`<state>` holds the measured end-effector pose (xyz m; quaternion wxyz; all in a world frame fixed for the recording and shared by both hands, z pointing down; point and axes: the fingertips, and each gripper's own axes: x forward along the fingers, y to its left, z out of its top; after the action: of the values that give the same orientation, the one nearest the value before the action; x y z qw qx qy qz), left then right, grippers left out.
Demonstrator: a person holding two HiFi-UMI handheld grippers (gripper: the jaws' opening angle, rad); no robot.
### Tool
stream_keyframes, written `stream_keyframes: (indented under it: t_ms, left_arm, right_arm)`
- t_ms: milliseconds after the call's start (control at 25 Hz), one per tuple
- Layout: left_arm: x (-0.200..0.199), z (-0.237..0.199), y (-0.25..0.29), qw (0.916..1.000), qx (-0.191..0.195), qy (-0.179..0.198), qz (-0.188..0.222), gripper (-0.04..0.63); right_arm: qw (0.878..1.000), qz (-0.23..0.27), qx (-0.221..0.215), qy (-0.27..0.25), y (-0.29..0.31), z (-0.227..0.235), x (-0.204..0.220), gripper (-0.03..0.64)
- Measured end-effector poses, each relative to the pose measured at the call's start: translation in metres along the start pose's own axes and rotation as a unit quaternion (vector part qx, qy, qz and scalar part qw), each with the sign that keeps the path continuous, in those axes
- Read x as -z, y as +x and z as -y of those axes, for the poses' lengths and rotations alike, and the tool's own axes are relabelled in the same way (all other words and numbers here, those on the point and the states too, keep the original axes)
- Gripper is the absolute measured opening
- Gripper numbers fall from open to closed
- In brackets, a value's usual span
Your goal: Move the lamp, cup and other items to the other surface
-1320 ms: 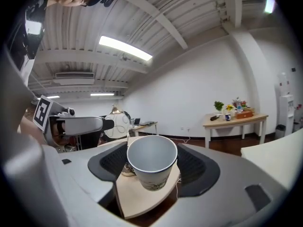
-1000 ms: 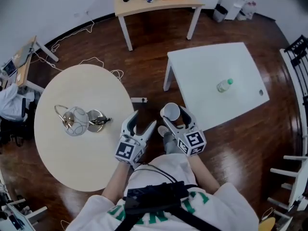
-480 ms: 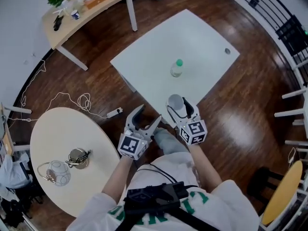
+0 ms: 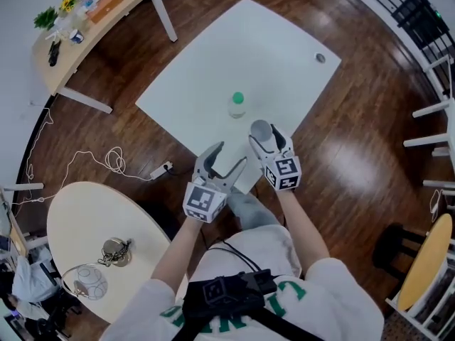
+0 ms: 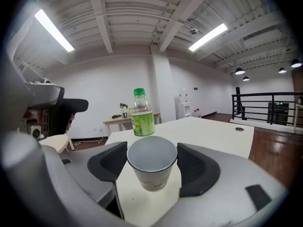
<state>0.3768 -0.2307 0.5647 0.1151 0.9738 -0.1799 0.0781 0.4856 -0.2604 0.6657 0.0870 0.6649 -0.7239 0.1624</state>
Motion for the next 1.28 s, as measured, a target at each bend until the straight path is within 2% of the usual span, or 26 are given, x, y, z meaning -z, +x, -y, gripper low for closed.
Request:
stream_keyframes:
  t_ms: [160,360,440,600,760,1000,1200,1280]
  left_arm:
    - [0.011,0.0,0.011,1.0,-0.002,-0.003,-0.009,0.282]
    - [0.026,-0.002,-0.01,0.9995,-0.023,-0.015,-0.017,0.282]
    - [0.026,-0.008,-0.016,0.9991,-0.034,-0.02,-0.017,0.282]
    - [0.02,-0.017,-0.042,0.9985,-0.052,-0.013,-0.007,0.282]
    - [0.001,-0.021,-0.078,0.9953,-0.092,-0.023,0.02,0.282]
    - [-0.016,-0.026,-0.155,0.9835,-0.168,-0.033,0.059,0.282]
    - [-0.026,-0.031,-0.244,0.966,-0.245,-0.02,0.078,0.282]
    - [-0.029,-0.031,-0.288,0.9536,-0.286,-0.024,0.091,0.282]
  right_arm:
    - [0.999,-0.023,0.011,-0.029,0.021,0.02,0.024,0.364]
    - [0.997,-0.064,0.019,-0.047,0.022,0.016,0.05,0.396]
    - [0.997,-0.061,0.024,-0.043,0.02,0.016,0.049,0.417]
    - [0.999,-0.039,0.012,-0.015,0.001,0.0,0.026,0.416]
    - [0.999,-0.009,-0.04,0.0,-0.018,-0.04,-0.008,0.416]
    - [0.988,0.02,-0.152,-0.004,-0.035,-0.15,-0.051,0.414]
    - [0.96,0.028,-0.278,-0.028,-0.052,-0.274,-0.08,0.414]
    - [0.943,0.032,-0.328,-0.036,-0.061,-0.325,-0.083,0.414]
